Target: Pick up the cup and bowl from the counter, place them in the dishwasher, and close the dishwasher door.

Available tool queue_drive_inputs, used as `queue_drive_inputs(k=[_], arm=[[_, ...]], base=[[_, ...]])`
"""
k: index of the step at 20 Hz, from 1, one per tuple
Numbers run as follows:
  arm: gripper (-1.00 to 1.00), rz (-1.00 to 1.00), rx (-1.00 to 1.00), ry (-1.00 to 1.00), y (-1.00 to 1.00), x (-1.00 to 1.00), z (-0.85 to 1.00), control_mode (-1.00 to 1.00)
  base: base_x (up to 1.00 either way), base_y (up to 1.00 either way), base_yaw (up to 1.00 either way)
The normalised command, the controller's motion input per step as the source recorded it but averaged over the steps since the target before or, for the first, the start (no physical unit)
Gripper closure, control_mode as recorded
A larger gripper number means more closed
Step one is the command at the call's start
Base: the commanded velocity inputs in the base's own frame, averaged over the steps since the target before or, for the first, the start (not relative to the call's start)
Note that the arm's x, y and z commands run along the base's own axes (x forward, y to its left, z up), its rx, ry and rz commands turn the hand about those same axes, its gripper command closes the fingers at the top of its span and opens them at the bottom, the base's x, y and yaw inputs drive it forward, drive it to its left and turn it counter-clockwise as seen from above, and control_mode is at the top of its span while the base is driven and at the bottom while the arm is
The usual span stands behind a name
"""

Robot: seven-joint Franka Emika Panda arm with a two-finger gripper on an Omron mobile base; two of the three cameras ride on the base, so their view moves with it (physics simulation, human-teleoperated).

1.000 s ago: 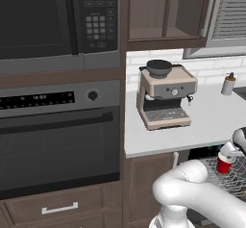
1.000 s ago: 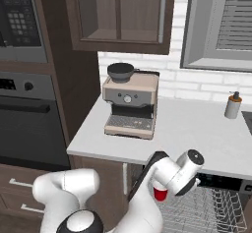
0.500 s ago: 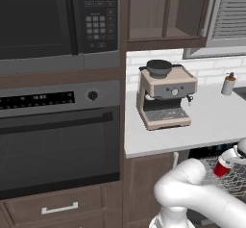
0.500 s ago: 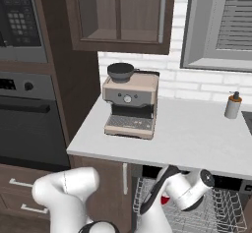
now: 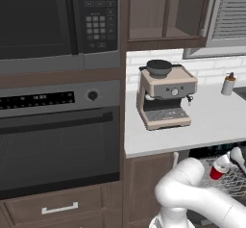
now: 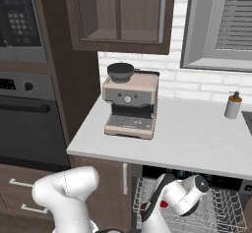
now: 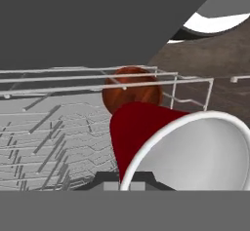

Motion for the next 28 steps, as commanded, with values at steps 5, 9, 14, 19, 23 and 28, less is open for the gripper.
queue_drive_inputs(k=[5, 9, 14, 19, 23, 28], arm=[[1.0, 0.0, -0.03, 0.03, -0.03, 0.47, -0.35, -1.0], [1.0, 0.0, 0.0, 0.03, -0.18, 0.41, -0.39, -1.0], [1.0, 0.0, 0.0, 0.1, -0.15, 0.1, -0.47, -1.0], [-1.0, 0.0, 0.0, 0.1, -0.05, 0.0, -0.26, -1.0], [-1.0, 0.0, 0.0, 0.01, -0.02, 0.0, -0.03, -1.0], [-1.0, 0.0, 0.0, 0.06, -0.11, -0.02, 0.0, -1.0]], base=[[0.0, 0.0, 0.0], [0.0, 0.0, 0.0], [0.0, 0.0, 0.0], [0.0, 0.0, 0.0], [0.0, 0.0, 0.0], [0.0, 0.0, 0.0]])
